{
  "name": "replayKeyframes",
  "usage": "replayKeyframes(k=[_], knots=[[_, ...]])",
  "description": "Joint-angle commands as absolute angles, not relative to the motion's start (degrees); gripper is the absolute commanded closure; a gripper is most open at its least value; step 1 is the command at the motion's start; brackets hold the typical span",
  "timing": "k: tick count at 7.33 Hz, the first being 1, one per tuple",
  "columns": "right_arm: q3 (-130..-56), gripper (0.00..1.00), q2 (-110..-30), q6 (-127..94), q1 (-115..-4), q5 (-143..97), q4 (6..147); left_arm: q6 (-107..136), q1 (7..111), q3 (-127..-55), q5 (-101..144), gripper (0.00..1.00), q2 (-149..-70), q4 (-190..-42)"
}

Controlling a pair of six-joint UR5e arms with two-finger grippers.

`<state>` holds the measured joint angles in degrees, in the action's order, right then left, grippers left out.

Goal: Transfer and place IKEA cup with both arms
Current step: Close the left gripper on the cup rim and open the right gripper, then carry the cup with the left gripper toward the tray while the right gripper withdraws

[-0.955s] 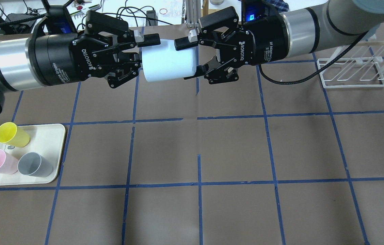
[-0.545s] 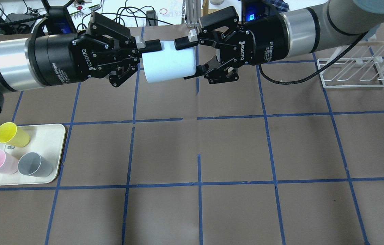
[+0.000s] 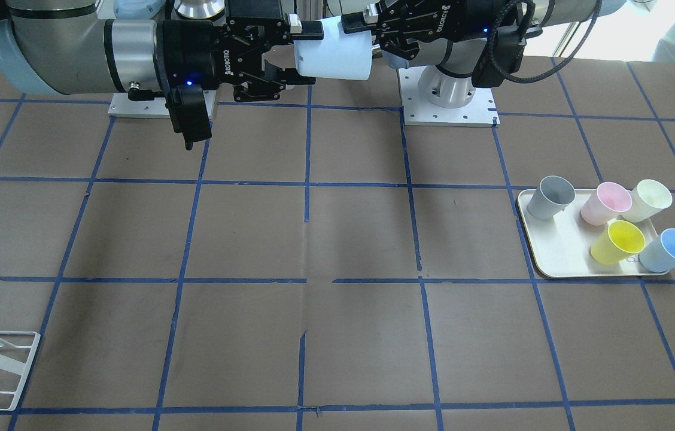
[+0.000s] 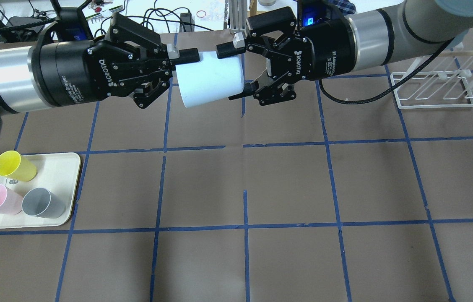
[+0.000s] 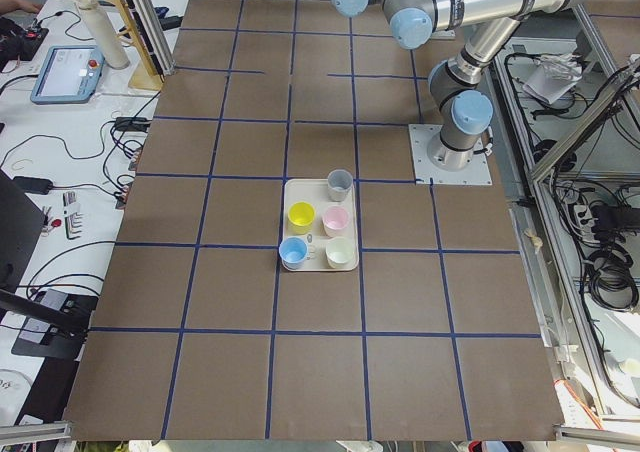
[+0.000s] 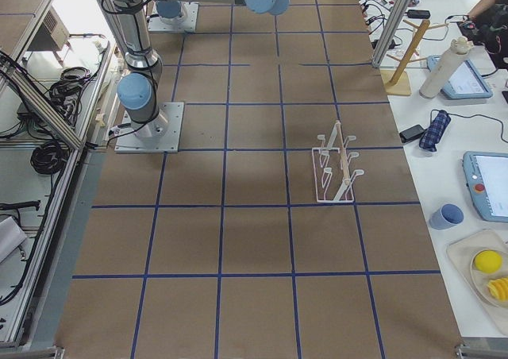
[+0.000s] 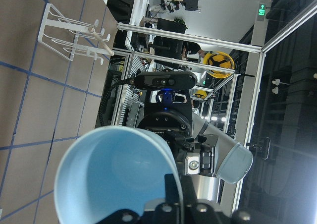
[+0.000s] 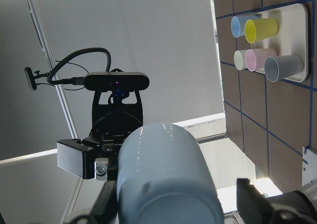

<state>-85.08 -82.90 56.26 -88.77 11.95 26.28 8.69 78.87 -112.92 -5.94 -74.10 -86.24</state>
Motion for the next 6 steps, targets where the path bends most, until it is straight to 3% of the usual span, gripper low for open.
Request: replayKeyframes(k=[1,6], knots=[[-84.9,0.00,-82.7,56.3,-88.7,12.2,26.5,12.4,78.9,-112.9,-5.9,1.00,-73.9,-86.2],[-84.5,0.00,-82.1,56.3,-85.0,15.6,26.6,15.8,75.1,-109.1,-28.0,1.00,-73.7,-85.0]])
